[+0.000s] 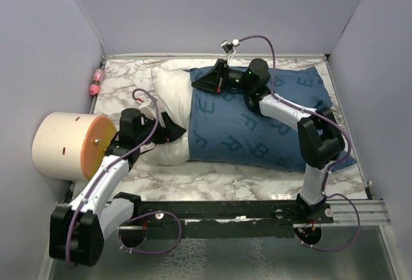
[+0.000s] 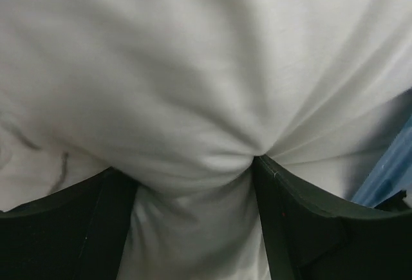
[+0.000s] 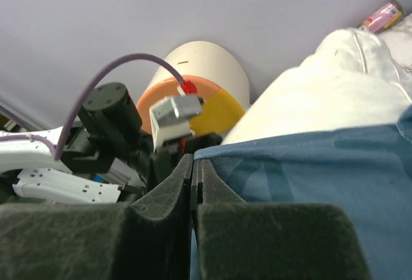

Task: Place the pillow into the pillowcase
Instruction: Stuff the pillow into the pillowcase.

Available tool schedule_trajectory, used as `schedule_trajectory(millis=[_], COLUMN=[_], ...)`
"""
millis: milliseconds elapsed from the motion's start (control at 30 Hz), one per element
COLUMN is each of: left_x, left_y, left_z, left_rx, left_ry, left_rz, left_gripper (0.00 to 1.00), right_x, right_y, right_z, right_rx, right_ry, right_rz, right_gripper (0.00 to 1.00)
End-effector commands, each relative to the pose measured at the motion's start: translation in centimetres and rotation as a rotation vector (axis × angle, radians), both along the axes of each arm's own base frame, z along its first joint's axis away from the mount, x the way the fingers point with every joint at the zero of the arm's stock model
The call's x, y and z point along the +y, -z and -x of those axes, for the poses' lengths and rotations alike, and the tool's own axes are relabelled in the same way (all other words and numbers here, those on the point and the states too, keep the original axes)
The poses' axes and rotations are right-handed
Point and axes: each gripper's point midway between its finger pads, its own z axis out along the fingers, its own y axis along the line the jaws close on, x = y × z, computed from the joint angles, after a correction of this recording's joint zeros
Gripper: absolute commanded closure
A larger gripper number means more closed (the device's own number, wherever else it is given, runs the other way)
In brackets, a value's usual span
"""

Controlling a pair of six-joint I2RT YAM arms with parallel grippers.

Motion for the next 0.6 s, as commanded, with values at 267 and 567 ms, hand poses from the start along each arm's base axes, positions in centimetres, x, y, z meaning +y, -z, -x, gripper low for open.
schedule_trajectory(millis=[267, 567], left_x=[-8.6, -6.9], left_y=[-14.1, -9.1], left_z=[-5.5, -7.8], left_rx=[-0.500, -0.409], left_ry=[0.125, 0.066], left_rz=[0.293, 0.450], left_gripper=[1.00, 1.00], right_x=[11.8, 10.6], right_y=[-9.5, 0.6], right_z=[8.0, 3.5], right_rx=[-0.193, -0.071], right_ry=[-0.275, -0.063], right_rz=[-0.043, 0.166], right_gripper=[0.99, 0.99])
